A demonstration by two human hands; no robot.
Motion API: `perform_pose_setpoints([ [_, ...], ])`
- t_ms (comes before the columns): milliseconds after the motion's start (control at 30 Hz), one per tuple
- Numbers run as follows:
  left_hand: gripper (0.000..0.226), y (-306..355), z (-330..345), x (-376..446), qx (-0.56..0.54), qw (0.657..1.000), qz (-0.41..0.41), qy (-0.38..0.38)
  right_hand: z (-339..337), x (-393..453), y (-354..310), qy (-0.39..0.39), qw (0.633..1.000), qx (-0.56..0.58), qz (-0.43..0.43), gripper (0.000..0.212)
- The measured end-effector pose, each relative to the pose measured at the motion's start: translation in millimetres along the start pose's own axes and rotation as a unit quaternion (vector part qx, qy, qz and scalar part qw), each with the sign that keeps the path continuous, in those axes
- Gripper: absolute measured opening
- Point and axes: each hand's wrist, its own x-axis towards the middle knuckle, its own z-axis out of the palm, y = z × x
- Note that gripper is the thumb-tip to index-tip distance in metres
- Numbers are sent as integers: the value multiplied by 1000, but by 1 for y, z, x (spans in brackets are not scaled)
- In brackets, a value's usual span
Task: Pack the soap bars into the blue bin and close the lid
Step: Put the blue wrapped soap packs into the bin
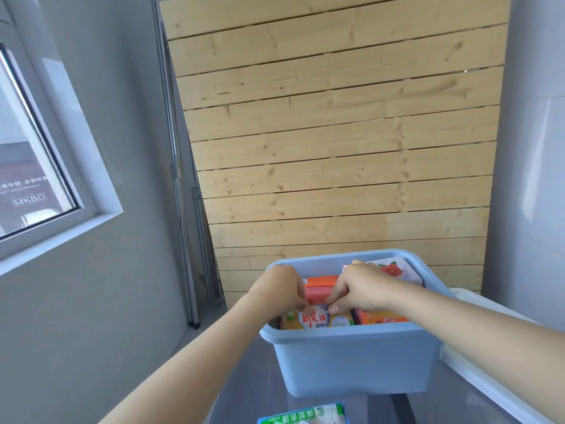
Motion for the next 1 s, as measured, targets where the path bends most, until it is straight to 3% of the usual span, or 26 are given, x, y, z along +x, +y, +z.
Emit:
perform_pose_setpoints([
  [133, 27, -4, 2, 0, -14, 999, 26, -39, -5, -3, -3, -75, 995, -63, 8, 22],
  [267, 29, 3, 13, -1, 27, 996, 32, -85, 6, 1, -12, -124, 976, -181, 11, 35],
  [367, 24, 2, 19, -1, -26, 997, 48, -54, 14, 1, -8, -68, 985, -157, -1, 30],
  [433, 20, -8, 15, -2, -116, 991, 61, -30, 10, 0, 1, -23, 997, -65, -27, 22],
  [533, 15, -15, 11, -3, -159, 984, 58, -49, 1, -2, 12, -31, 995, 89, -10, 22],
  [700, 15, -7, 25, 2, -80, 996, 45, -13, 14, 6, 9, -6, 998, -47, -33, 20],
  [1000, 13, -4, 23, 6, -71, 997, 35, -21, 19, 8, 8, 9, 997, -72, -18, 22],
])
